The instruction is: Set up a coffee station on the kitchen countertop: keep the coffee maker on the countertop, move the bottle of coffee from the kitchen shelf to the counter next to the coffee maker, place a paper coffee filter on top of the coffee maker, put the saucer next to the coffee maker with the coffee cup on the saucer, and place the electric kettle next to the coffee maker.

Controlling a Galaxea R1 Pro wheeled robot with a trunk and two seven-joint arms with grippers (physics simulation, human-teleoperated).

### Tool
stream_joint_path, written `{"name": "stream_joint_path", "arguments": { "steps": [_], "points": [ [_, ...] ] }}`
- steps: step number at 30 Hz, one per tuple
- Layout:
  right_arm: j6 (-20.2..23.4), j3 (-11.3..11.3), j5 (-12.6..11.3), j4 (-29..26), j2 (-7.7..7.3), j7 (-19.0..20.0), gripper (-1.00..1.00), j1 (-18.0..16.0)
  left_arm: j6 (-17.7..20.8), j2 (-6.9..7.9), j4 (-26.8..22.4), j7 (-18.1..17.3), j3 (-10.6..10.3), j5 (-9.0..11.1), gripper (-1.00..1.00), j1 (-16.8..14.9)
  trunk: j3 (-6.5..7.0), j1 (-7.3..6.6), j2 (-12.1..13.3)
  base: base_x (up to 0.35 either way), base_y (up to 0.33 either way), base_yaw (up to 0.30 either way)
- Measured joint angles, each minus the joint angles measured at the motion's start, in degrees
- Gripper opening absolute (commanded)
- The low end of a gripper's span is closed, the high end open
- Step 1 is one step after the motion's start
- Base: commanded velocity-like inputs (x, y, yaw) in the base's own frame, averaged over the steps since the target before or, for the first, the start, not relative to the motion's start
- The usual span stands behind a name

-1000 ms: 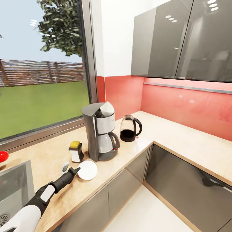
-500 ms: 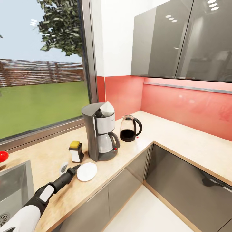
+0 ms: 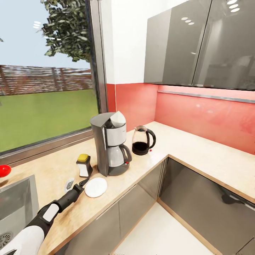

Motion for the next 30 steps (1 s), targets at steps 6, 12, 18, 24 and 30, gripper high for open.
{"name": "stream_joint_path", "arguments": {
  "steps": [6, 12, 18, 24, 30],
  "points": [
    [0.0, 0.0, 0.0, 0.0, -0.03, 0.0, 1.0, 0.0, -0.01, 0.0, 0.0, 0.0, 0.01, 0.02, 1.0, 0.0, 0.0, 0.01, 0.0, -0.319, -0.01, 0.0],
    [0.0, 0.0, 0.0, 0.0, -0.05, 0.0, 1.0, 0.0, -0.08, 0.0, -0.01, -0.01, 0.05, 0.06, 1.0, 0.0, 0.01, 0.0, 0.01, -0.338, -0.107, 0.0],
    [-0.02, -0.01, -0.04, 0.0, -0.06, 0.0, 1.0, 0.0, -0.17, -0.05, 0.04, -0.02, 0.08, 0.07, 1.0, 0.0, 0.01, 0.0, 0.01, -0.301, -0.161, 0.0],
    [-0.02, -0.01, -0.01, 0.0, -0.06, 0.0, 1.0, 0.0, -0.37, -0.08, 0.0, -0.01, 0.08, 0.06, 1.0, 0.0, 0.01, -0.01, 0.01, -0.246, -0.194, 0.0],
    [0.0, -0.01, 0.0, 0.0, -0.06, 0.0, 1.0, 0.0, -0.47, -0.14, 0.07, 0.14, -0.22, -0.49, 1.0, 0.05, -0.01, 0.0, 0.02, -0.235, -0.199, 0.0]
  ]
}}
